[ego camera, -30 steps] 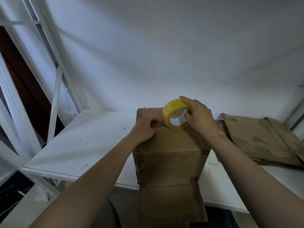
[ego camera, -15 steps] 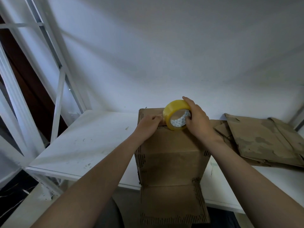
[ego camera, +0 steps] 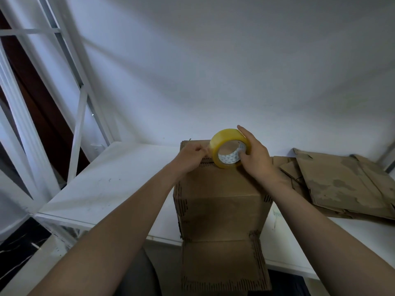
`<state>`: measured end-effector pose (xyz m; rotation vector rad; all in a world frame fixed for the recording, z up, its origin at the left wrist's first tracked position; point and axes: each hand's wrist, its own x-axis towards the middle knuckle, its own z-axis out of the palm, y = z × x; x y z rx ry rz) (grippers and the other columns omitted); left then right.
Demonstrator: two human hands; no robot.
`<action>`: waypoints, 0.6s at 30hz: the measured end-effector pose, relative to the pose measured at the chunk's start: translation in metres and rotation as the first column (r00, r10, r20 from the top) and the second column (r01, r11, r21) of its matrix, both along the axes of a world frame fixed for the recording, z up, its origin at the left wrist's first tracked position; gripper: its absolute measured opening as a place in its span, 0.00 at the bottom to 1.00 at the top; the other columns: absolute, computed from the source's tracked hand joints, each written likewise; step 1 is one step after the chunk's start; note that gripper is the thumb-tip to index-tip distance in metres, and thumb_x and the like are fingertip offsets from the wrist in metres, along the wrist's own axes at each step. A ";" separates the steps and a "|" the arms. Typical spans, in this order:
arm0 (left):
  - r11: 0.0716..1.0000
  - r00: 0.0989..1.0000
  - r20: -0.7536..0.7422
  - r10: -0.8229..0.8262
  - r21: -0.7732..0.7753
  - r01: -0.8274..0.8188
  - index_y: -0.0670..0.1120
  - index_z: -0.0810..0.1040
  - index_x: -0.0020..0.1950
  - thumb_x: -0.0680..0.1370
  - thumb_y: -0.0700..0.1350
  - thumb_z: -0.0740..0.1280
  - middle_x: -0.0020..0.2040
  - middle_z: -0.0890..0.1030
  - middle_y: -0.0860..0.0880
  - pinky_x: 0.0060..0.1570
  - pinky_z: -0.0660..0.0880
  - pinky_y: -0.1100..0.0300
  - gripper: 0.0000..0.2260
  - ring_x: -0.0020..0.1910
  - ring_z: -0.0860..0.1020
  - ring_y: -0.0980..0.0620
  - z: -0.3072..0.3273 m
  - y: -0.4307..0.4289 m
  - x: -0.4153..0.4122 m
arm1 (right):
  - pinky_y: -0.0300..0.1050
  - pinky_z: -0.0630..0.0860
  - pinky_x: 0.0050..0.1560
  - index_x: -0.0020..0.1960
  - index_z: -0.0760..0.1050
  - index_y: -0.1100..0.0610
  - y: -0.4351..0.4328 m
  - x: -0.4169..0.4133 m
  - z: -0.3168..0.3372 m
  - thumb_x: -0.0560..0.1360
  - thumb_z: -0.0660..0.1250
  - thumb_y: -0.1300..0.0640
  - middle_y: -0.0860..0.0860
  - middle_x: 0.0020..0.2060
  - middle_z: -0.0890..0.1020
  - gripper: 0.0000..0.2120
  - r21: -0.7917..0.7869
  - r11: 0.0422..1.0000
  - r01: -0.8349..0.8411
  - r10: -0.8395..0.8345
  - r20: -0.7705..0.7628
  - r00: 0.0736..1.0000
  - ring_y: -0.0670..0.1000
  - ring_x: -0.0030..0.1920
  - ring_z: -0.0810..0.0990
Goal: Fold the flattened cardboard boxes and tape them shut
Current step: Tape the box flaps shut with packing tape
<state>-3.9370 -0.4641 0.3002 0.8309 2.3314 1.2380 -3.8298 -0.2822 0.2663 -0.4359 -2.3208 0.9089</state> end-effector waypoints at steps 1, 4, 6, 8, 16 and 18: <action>1.000 1.000 -0.002 -0.001 -0.009 0.001 0.43 0.75 0.44 0.84 0.48 0.60 0.52 0.80 0.41 0.46 0.69 0.57 0.13 0.47 0.74 0.51 0.001 -0.004 -0.005 | 0.36 0.65 0.61 0.78 0.63 0.45 -0.002 -0.002 0.000 0.79 0.61 0.66 0.51 0.70 0.73 0.31 0.027 1.000 -0.007 0.007 -0.008 1.000 0.53 0.68 0.72; 0.999 1.000 0.011 -0.020 -0.027 0.020 0.46 0.72 0.40 0.83 0.47 0.62 0.44 0.75 0.47 0.40 0.67 0.59 0.13 0.43 0.71 0.51 0.007 -0.019 -0.016 | 0.43 0.70 0.54 0.77 0.64 0.43 -0.008 -0.010 0.007 0.79 0.59 0.67 0.53 0.63 0.73 0.31 0.205 0.978 -0.040 0.039 0.011 0.999 0.55 0.58 0.74; 1.000 0.999 0.042 -0.020 -0.018 0.021 0.46 0.71 0.38 0.83 0.45 0.62 0.38 0.72 0.50 0.37 0.64 0.60 0.14 0.37 0.69 0.53 0.009 -0.033 -0.025 | 0.46 0.70 0.47 0.76 0.65 0.40 -0.010 -0.014 0.017 0.77 0.59 0.69 0.52 0.63 0.70 0.34 0.337 0.941 -0.038 0.010 0.083 0.996 0.55 0.54 0.74; 1.000 0.998 0.055 -0.025 -0.009 0.026 0.46 0.72 0.36 0.83 0.44 0.62 0.34 0.70 0.52 0.34 0.63 0.61 0.15 0.33 0.66 0.54 0.011 -0.045 -0.033 | 0.47 0.72 0.44 0.75 0.65 0.39 -0.014 -0.018 0.023 0.75 0.60 0.70 0.51 0.63 0.69 0.36 0.383 0.923 -0.038 -0.007 0.116 0.993 0.55 0.55 0.73; 0.999 0.990 0.137 0.035 -0.003 -0.035 0.44 0.79 0.49 0.83 0.45 0.62 0.54 0.83 0.47 0.60 0.74 0.48 0.09 0.56 0.79 0.51 -0.003 -0.063 -0.051 | 0.36 0.64 0.53 0.78 0.61 0.41 -0.035 -0.019 0.008 0.79 0.60 0.66 0.53 0.62 0.72 0.32 0.150 0.988 -0.042 0.035 0.048 0.998 0.44 0.53 0.67; 1.000 0.993 0.117 0.019 -0.022 -0.017 0.44 0.79 0.49 0.83 0.47 0.62 0.52 0.83 0.48 0.57 0.74 0.50 0.10 0.53 0.79 0.50 -0.005 -0.069 -0.055 | 0.38 0.65 0.50 0.78 0.62 0.41 -0.040 -0.020 0.016 0.79 0.59 0.67 0.52 0.61 0.71 0.33 0.240 0.969 -0.054 0.032 0.094 0.995 0.47 0.50 0.68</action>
